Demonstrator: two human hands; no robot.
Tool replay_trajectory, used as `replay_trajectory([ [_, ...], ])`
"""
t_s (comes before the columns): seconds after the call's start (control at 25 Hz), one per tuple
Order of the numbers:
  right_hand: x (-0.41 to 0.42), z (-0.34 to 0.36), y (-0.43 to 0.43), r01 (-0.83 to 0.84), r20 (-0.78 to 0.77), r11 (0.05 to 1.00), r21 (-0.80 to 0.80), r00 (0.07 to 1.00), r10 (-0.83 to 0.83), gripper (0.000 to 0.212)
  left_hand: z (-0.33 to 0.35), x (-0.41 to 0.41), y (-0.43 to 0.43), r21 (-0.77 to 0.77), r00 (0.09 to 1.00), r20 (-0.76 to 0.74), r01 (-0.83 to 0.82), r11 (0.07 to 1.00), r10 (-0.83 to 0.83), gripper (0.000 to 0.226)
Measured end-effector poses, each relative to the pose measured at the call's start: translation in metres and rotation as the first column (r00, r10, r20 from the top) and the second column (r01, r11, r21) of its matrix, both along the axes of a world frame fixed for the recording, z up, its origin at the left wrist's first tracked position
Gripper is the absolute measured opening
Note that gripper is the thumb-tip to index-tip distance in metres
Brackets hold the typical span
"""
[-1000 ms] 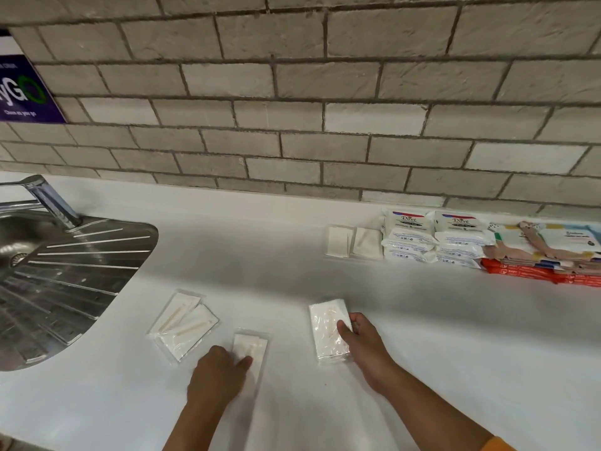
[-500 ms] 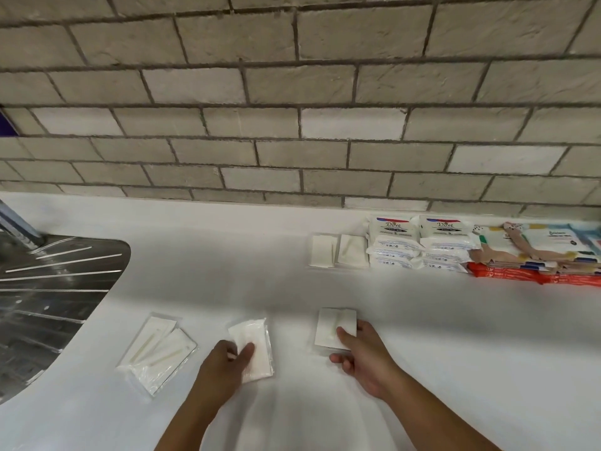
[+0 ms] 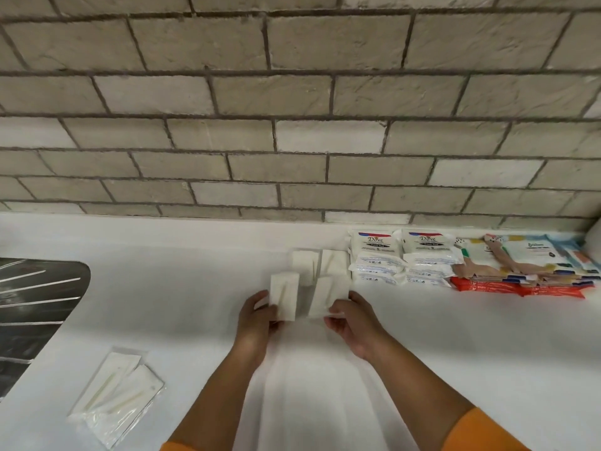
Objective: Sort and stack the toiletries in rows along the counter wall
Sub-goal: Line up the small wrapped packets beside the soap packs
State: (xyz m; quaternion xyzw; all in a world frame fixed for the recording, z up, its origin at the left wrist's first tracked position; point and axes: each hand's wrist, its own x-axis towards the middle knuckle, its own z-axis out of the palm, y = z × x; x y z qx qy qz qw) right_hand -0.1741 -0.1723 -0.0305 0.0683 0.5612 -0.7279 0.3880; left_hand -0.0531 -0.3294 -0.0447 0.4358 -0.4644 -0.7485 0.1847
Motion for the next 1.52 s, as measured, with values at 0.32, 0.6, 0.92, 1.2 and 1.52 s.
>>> replay_trajectory([
  [0.32, -0.046, 0.004, -0.033, 0.148, 0.091, 0.977, 0.152, 0.982, -0.163, 0.017, -0.013, -0.084, -0.022, -0.210, 0.994, 0.105, 0.038, 0.977, -0.016, 0.035],
  [0.6, -0.054, -0.007, -0.038, 0.327, 0.142, 0.931, 0.162, 0.926, -0.350, 0.018, -0.014, -0.106, -0.022, -0.460, 0.946, 0.323, 0.157, 0.874, 0.000, 0.036],
  [0.92, -0.057, -0.015, -0.043, 0.377, 0.139, 0.894, 0.243, 0.899, -0.416, 0.015, -0.014, -0.107, -0.024, -0.581, 0.890, 0.454, 0.321, 0.748, -0.029, 0.042],
  [1.2, -0.050, -0.009, -0.038, 0.381, 0.201, 0.907, 0.181, 0.888, -0.413, 0.005, -0.016, -0.105, -0.022, -0.626, 0.872, 0.484, 0.408, 0.664, -0.080, 0.049],
  [1.52, -0.005, -0.013, -0.030, 0.128, -0.035, 0.955, 0.266, 0.992, -0.123, 0.008, -0.011, -0.065, -0.013, -0.683, 0.884, 0.461, 0.406, 0.608, -0.074, 0.045],
])
